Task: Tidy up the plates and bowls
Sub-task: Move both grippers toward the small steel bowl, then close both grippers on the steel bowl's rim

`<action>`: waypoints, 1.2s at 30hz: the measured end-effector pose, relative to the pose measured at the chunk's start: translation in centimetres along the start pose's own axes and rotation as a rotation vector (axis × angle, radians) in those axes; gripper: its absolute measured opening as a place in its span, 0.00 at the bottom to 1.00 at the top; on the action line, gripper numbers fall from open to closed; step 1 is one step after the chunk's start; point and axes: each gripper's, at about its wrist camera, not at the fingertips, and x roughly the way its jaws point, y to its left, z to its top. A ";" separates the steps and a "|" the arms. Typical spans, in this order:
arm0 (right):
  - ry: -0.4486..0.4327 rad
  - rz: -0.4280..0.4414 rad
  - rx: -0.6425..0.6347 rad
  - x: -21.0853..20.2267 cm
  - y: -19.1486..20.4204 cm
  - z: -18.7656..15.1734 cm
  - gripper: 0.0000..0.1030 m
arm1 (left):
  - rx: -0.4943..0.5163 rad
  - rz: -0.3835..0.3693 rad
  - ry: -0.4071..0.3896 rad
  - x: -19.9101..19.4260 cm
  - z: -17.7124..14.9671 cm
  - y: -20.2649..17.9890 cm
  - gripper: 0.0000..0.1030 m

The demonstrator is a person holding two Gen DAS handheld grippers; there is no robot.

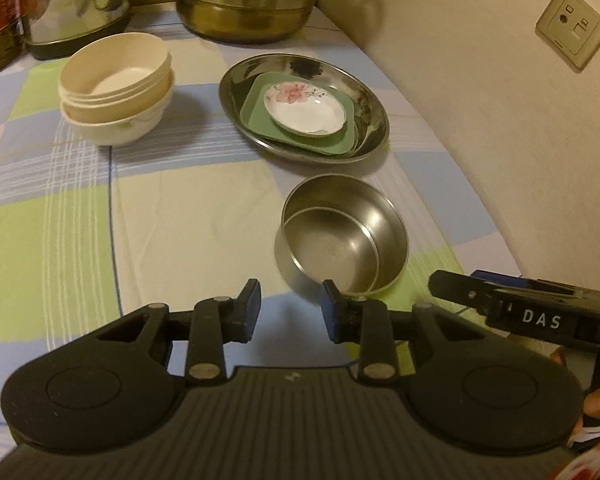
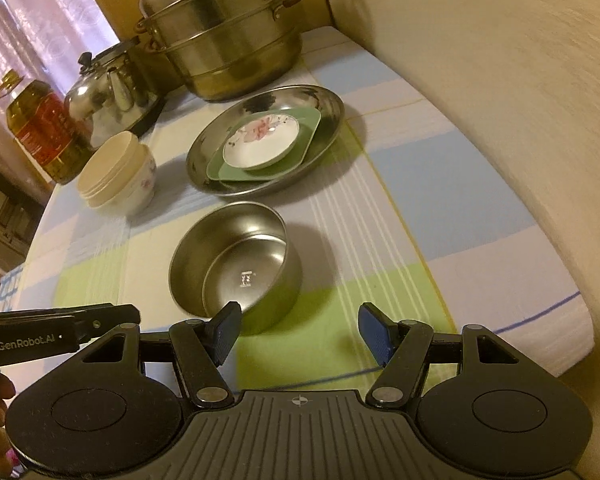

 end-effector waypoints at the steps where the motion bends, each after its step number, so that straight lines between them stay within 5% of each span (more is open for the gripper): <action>1: -0.003 -0.002 0.001 0.1 0.1 0.0 0.63 | 0.006 -0.002 0.000 0.2 0.2 0.0 0.28; 24: -0.017 -0.051 0.034 4.8 1.1 1.3 0.29 | 0.051 -0.031 0.036 5.5 3.3 0.7 0.28; 36: -0.019 -0.070 0.033 5.3 1.6 1.6 0.10 | 0.071 -0.041 0.042 6.3 3.5 0.9 0.12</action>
